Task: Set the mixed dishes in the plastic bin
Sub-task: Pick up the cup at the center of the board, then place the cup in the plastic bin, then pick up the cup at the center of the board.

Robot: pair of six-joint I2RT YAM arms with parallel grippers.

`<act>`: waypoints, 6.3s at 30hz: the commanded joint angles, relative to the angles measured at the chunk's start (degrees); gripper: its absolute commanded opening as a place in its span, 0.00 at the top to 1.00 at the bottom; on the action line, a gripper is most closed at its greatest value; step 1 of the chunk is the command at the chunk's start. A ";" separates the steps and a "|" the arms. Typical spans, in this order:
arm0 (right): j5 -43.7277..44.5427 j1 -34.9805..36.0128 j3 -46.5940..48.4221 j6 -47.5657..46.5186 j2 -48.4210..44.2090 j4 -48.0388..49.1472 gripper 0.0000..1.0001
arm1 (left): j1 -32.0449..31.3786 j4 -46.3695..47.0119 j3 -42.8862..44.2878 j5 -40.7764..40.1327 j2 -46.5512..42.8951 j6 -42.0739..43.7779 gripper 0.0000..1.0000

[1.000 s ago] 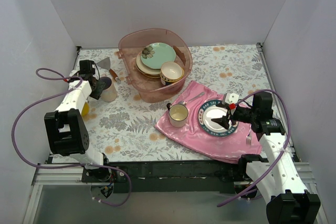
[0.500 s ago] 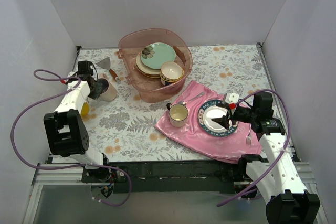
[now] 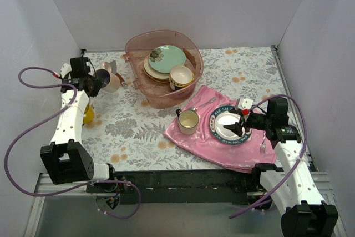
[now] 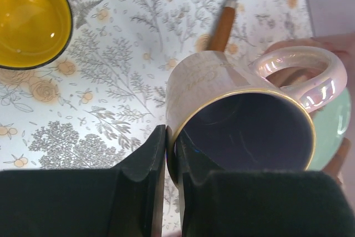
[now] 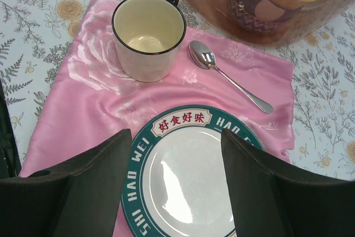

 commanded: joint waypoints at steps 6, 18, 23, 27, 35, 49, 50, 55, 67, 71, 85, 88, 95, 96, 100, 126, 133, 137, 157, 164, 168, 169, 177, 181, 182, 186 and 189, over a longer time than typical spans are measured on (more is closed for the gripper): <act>-0.71 -0.46 -0.02 0.26 -0.26 1.70 0.27 | 0.19 3.43 13.62 6.93 -2.51 1.33 1.00; -0.63 -0.37 -0.11 0.26 -0.09 1.88 0.27 | -6.92 3.96 25.84 12.56 4.52 6.94 1.00; -0.54 -0.46 -0.11 0.34 -0.09 1.88 0.27 | -14.22 2.81 28.92 17.03 9.80 16.50 1.00; -0.54 -0.37 -0.20 0.34 -0.18 1.88 0.27 | -16.86 1.50 31.03 20.81 13.05 22.76 1.00; -0.45 -0.37 -0.20 0.26 -0.17 1.88 0.27 | -19.32 -3.07 37.01 21.97 20.08 29.45 1.00; -0.45 -0.46 -0.20 0.34 -0.09 1.97 0.26 | -23.28 -8.35 41.14 12.56 27.12 31.12 1.00; -0.45 -0.46 -0.29 0.26 -0.09 1.97 0.26 | -23.37 -8.52 41.23 11.34 27.38 30.95 1.00; -0.45 -0.38 -0.29 0.26 -0.09 1.97 0.26 | -23.81 -9.40 41.76 8.78 28.43 30.86 1.00; -0.36 -0.46 -0.29 0.34 -0.17 1.97 0.26 | -24.78 -10.46 43.07 7.46 32.30 31.47 1.00; -0.36 -0.46 -0.20 0.26 -0.17 1.88 0.26 | -25.04 -10.63 43.34 6.67 33.27 31.74 1.00; -0.36 -0.55 -0.20 0.17 -0.35 1.88 0.26 | -25.83 -11.60 42.37 6.67 35.47 33.06 1.00; -0.36 -0.55 -0.29 0.17 -0.26 1.79 0.26 | -25.92 -11.78 42.28 6.84 35.82 33.06 1.00; -0.36 -0.46 -0.20 0.17 -0.26 1.88 0.26 | -26.27 -12.13 42.29 7.11 37.05 33.32 0.99; -0.36 -0.46 -0.20 0.17 -0.35 1.88 0.26 | -26.18 -12.22 42.28 7.28 37.14 33.32 0.99; -0.45 -0.46 -0.29 0.25 -0.26 1.88 0.26 | -26.27 -12.39 42.11 7.55 36.88 33.50 0.95; -0.10 -0.46 -0.20 0.17 -0.53 1.88 0.26 | -26.45 -13.45 42.37 8.25 36.88 33.50 0.68; -0.10 -0.55 -0.20 0.25 -0.61 1.88 0.26 | -26.53 -12.22 44.13 7.28 31.43 32.80 0.46; -0.01 -0.55 -0.20 0.08 -0.70 1.88 0.27 | -26.45 -9.68 41.85 7.28 27.13 31.74 0.37; -0.01 -0.55 -0.20 -0.45 -0.35 1.44 0.26 | -10.03 12.83 -8.77 4.38 -17.44 22.07 0.02; 0.25 -0.64 -0.38 -0.45 0.00 1.53 0.26 | 1.40 17.39 -13.00 5.53 -13.41 24.09 0.02; 0.16 -0.73 -0.29 -0.45 0.18 1.61 0.26 | 2.99 17.49 -10.02 1.67 -5.24 24.88 0.02; 0.16 -0.73 -0.38 -0.45 0.09 1.53 0.26 | 3.17 17.58 -9.05 0.61 -2.70 24.88 0.02; -0.45 -0.73 -0.11 -0.45 -0.26 1.35 0.26 | 4.84 16.61 -6.94 -7.38 5.31 22.87 0.04; -0.54 -0.73 -0.11 -0.54 -0.35 1.17 0.26 | 5.98 16.87 -6.41 -7.75 7.86 22.25 0.10; -0.54 -0.73 -0.11 -0.62 -0.35 1.17 0.26 | 6.42 17.14 -6.41 -7.75 9.09 22.16 0.11; -0.71 -0.73 -0.11 -0.62 -0.44 1.17 0.26 | 7.83 17.05 -5.36 -6.87 12.95 21.98 0.21; -0.63 -0.73 -0.11 -0.62 -0.44 1.17 0.26 | 9.32 17.40 -5.00 -5.11 16.11 21.98 0.30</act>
